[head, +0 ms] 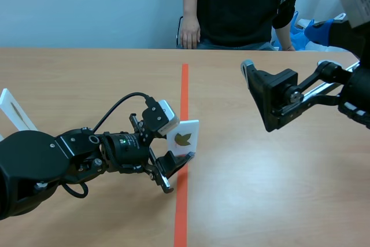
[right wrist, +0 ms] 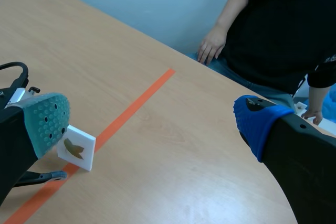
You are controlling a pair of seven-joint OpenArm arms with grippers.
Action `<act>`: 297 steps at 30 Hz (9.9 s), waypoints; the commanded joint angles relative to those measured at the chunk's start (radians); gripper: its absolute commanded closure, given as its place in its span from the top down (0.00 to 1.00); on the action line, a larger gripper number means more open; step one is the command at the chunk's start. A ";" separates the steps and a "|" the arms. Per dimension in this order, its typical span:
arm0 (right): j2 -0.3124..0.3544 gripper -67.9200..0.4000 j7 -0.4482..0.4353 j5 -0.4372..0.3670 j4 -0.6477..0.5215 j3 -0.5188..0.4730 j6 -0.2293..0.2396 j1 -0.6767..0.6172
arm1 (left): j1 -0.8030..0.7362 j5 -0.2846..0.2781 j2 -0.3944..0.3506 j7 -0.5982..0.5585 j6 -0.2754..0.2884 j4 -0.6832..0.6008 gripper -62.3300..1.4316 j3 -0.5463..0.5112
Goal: Sort the leaf by its shape. The table is split by an orange tape line. A compound leaf with several leaflets goes to the left side, a simple leaf with one blade goes to the right side. Return to the home posture when a red brick is placed on the table.
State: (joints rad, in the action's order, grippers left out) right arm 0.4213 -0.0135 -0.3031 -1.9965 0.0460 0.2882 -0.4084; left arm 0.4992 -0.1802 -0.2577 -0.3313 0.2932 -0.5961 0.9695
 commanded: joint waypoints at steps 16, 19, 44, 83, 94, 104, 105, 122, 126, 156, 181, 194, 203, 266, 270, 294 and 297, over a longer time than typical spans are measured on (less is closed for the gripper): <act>0.005 0.96 -0.014 -0.011 -0.025 -0.008 -0.003 0.007 | 0.016 -0.017 0.006 -0.024 0.006 -0.018 0.16 -0.006; 0.005 0.96 -0.014 -0.011 -0.025 -0.008 -0.003 0.007 | 0.013 -0.017 0.006 -0.028 0.006 -0.018 0.16 -0.006; 0.005 0.96 -0.014 -0.011 -0.025 -0.008 -0.003 0.007 | -0.140 -0.124 -0.071 0.014 0.009 -0.111 0.16 -0.436; 0.005 0.96 -0.014 -0.011 -0.025 -0.008 -0.003 0.007 | -0.637 -0.145 -0.156 0.037 -0.123 -0.400 0.16 -0.949; 0.005 0.96 -0.014 -0.011 -0.025 -0.008 -0.003 0.007 | -0.637 -0.145 -0.155 0.041 -0.127 -0.400 0.66 -0.949; 0.005 0.96 -0.014 -0.011 -0.025 -0.008 -0.003 0.007 | -0.637 -0.145 -0.156 0.034 -0.126 -0.401 0.98 -0.949; 0.005 0.96 -0.014 -0.011 -0.025 -0.008 -0.003 0.007 | -0.637 -0.145 -0.156 0.034 -0.126 -0.404 0.98 -0.949; 0.005 0.96 -0.014 -0.010 -0.025 -0.009 -0.003 0.006 | -0.905 -0.146 -0.198 0.090 -0.114 -0.980 0.98 -1.098; 0.005 0.96 -0.011 -0.010 -0.025 -0.009 -0.003 0.006 | -0.948 -0.146 -0.219 0.099 -0.070 -1.118 0.98 -1.098; 0.006 0.96 -0.007 -0.010 -0.025 -0.008 -0.003 0.006 | -0.956 -0.157 -0.256 0.145 0.095 -1.374 0.98 -1.091; 0.006 0.96 -0.007 -0.010 -0.025 -0.008 -0.003 0.006 | -0.956 -0.157 -0.256 0.145 0.107 -1.384 0.98 -1.091; 0.009 0.96 -0.006 -0.010 -0.025 -0.008 -0.003 0.006 | -0.956 -0.157 -0.256 0.145 0.107 -1.384 0.98 -1.091; 0.080 0.96 0.053 -0.010 -0.005 -0.008 0.000 0.007 | -0.956 -0.156 -0.256 0.145 0.107 -1.384 0.98 -1.091; -0.241 0.96 -0.143 0.045 1.204 0.750 0.122 0.798 | -0.956 -0.153 -0.256 0.145 0.107 -1.384 0.98 -1.091; -0.245 0.96 -0.153 0.076 1.204 0.762 0.120 0.799 | -0.956 -0.153 -0.256 0.145 0.107 -1.384 0.98 -1.091; -0.238 0.21 -0.192 0.076 1.204 0.762 0.067 0.785 | -0.956 -0.153 -0.256 0.146 0.107 -1.384 0.98 -1.091; -0.238 0.13 -0.192 0.076 1.204 0.762 0.067 0.785 | -0.956 -0.153 -0.256 0.146 0.107 -1.384 0.98 -1.091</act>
State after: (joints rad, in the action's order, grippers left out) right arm 0.1780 -0.1905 -0.2169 -0.7769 0.8131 0.3557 0.3645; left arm -0.4648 -0.3225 -0.5098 -0.1684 0.4015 -1.9549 -0.1249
